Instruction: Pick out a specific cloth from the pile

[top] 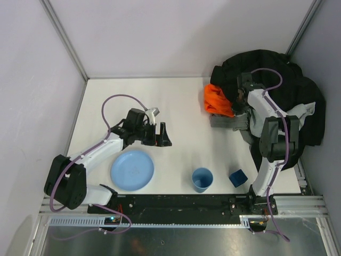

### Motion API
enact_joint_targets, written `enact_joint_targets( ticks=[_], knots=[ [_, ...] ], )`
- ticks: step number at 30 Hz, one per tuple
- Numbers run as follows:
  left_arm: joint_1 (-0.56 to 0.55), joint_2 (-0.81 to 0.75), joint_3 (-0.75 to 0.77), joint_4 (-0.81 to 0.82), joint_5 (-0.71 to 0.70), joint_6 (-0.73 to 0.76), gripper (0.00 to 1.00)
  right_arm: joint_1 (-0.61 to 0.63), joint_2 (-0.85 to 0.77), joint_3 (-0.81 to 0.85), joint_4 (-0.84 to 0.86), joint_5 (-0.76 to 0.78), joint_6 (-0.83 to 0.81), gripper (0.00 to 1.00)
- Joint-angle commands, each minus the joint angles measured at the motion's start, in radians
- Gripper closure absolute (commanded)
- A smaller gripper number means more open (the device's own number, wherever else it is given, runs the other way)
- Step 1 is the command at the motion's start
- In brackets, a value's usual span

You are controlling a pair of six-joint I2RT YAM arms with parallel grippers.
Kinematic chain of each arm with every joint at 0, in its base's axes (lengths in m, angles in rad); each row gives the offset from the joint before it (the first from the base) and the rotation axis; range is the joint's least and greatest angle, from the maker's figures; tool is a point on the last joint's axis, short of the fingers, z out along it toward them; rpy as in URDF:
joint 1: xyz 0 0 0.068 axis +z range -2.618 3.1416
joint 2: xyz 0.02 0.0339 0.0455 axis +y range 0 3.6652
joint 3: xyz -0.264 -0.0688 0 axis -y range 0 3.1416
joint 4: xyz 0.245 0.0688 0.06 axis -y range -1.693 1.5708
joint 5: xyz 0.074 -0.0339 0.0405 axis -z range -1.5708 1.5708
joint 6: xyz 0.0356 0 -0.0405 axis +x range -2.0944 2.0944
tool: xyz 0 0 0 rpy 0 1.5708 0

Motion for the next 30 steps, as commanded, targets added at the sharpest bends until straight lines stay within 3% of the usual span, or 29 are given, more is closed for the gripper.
enact_joint_targets(
  ticks=[1, 11, 23, 30],
  knots=[
    [-0.008, 0.004, -0.007, 0.026, -0.008, 0.001, 0.00, 0.036, -0.017, 0.106, -0.013, 0.077, -0.029, 0.99],
    [-0.010, 0.005, -0.007, 0.029, -0.004, 0.001, 0.00, 0.052, -0.064, 0.260, -0.090, 0.129, -0.071, 1.00],
    [-0.012, 0.006, -0.005, 0.032, 0.000, 0.004, 0.00, -0.164, -0.039, 0.511, -0.075, -0.104, -0.015, 1.00],
    [-0.014, -0.001, -0.003, 0.035, 0.002, 0.006, 0.00, -0.209, -0.036, 0.562, -0.071, -0.153, -0.003, 1.00]
  ],
)
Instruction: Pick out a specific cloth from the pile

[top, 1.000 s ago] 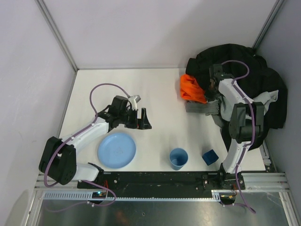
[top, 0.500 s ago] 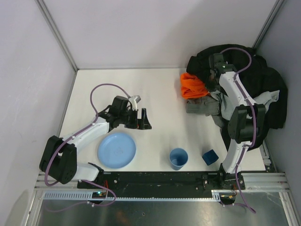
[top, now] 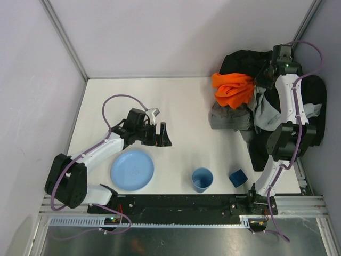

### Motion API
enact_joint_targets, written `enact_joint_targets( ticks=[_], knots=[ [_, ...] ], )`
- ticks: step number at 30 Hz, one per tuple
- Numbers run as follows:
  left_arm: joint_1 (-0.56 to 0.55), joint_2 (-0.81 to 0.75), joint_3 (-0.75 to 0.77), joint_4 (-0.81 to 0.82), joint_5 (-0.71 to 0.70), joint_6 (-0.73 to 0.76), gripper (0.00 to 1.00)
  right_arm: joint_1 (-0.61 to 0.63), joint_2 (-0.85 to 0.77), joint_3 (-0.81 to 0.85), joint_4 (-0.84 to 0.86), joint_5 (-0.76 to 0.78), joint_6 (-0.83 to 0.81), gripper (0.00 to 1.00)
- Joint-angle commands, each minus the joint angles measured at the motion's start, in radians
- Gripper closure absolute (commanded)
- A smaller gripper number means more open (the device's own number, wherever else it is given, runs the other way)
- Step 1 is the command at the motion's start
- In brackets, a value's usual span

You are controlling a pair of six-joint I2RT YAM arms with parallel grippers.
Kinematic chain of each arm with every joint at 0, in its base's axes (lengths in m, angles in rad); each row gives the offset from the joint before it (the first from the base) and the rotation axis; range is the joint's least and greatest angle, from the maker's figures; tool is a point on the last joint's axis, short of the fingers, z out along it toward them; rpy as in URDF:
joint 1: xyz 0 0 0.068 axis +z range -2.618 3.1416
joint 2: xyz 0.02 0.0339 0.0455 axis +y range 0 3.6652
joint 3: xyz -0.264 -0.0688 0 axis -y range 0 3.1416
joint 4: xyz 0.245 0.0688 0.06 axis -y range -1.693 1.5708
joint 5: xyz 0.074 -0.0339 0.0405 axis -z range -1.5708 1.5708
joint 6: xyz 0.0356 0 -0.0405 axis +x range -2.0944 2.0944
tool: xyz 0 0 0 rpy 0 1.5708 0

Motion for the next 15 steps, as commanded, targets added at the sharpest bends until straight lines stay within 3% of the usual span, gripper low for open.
enact_joint_targets(
  ticks=[1, 15],
  knots=[
    [-0.012, -0.012, -0.001, 0.027, 0.011, 0.007, 0.00, -0.018, -0.038, 0.076, 0.116, -0.027, 0.007, 1.00],
    [-0.014, 0.020, 0.106, 0.027, 0.054, -0.002, 0.00, -0.041, -0.016, -0.054, 0.204, 0.004, -0.011, 1.00]
  ],
)
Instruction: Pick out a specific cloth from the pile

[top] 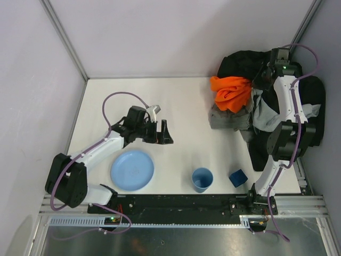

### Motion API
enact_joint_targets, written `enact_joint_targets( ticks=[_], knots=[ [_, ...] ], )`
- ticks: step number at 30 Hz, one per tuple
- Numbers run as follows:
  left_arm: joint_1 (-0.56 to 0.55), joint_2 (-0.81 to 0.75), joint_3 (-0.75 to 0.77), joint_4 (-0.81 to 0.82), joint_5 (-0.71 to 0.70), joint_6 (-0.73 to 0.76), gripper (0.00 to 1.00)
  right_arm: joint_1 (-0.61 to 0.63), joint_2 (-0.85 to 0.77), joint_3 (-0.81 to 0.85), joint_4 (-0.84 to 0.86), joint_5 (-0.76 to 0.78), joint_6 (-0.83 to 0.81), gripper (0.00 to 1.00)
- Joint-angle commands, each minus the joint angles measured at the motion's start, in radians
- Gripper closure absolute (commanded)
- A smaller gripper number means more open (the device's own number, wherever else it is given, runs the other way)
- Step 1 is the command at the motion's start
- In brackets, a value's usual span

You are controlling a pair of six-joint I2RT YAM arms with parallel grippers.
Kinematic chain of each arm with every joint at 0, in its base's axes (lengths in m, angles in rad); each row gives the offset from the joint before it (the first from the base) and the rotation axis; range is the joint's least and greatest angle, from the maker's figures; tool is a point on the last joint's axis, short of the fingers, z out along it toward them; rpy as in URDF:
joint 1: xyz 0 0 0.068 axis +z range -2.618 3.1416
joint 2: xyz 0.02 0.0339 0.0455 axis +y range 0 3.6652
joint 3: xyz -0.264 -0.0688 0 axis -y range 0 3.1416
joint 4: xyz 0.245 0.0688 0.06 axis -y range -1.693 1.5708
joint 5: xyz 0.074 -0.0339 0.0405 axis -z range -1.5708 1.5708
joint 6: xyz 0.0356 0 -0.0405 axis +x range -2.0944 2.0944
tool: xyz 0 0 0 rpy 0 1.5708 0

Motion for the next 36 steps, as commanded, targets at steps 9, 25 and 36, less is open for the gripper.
enact_joint_targets(
  ticks=[9, 25, 36],
  knots=[
    [-0.025, 0.106, 0.189, 0.064, 0.093, -0.052, 0.00, -0.144, 0.120, -0.080, 0.109, 0.036, 0.122, 1.00],
    [-0.083, 0.274, 0.272, 0.235, 0.176, -0.220, 0.00, -0.282, 0.163, -0.465, 0.273, -0.108, 0.163, 1.00],
    [-0.099, 0.452, 0.348, 0.363, 0.206, -0.324, 0.00, -0.282, 0.156, -0.503, 0.287, -0.118, 0.138, 1.00]
  ],
)
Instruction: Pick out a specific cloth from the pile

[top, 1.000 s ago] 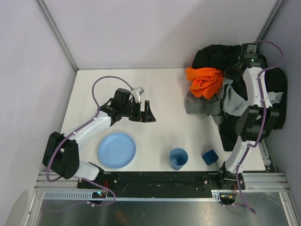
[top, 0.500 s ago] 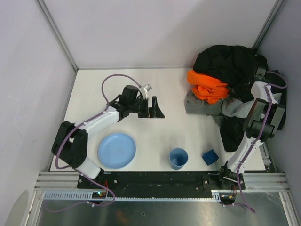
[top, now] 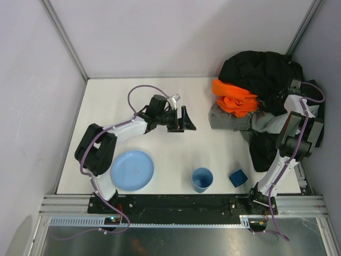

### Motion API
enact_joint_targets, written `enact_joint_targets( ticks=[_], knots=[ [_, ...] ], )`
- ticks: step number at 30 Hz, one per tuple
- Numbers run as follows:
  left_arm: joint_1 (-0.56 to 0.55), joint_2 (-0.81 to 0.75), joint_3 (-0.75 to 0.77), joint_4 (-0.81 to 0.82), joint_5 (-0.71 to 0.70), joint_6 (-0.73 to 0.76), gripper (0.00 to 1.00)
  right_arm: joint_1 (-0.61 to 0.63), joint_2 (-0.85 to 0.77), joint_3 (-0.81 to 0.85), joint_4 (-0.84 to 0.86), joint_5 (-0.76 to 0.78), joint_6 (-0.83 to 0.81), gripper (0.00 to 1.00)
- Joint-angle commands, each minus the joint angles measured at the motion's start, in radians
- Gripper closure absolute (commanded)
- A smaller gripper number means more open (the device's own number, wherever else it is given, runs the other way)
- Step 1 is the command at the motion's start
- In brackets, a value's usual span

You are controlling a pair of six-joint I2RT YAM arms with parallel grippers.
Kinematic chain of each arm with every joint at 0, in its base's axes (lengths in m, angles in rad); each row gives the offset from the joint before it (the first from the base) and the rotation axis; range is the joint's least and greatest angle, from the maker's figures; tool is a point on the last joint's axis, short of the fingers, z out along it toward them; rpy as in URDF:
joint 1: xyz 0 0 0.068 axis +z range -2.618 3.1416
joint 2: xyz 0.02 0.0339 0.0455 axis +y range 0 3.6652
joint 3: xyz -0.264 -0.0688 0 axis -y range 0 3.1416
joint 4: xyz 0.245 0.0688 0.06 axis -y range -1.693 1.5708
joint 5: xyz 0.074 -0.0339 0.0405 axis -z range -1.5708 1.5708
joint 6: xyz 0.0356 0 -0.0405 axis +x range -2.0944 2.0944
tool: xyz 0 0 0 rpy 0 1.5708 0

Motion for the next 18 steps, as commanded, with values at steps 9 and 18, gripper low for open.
enact_joint_targets(
  ticks=[9, 18],
  knots=[
    [-0.048, 0.288, 0.271, 0.083, 0.046, -0.121, 0.00, -0.023, 0.065, -0.088, -0.058, 0.145, -0.047, 1.00],
    [-0.087, 0.478, 0.441, 0.086, 0.050, -0.173, 0.00, -0.020, 0.061, -0.105, -0.056, 0.141, -0.046, 1.00]
  ],
)
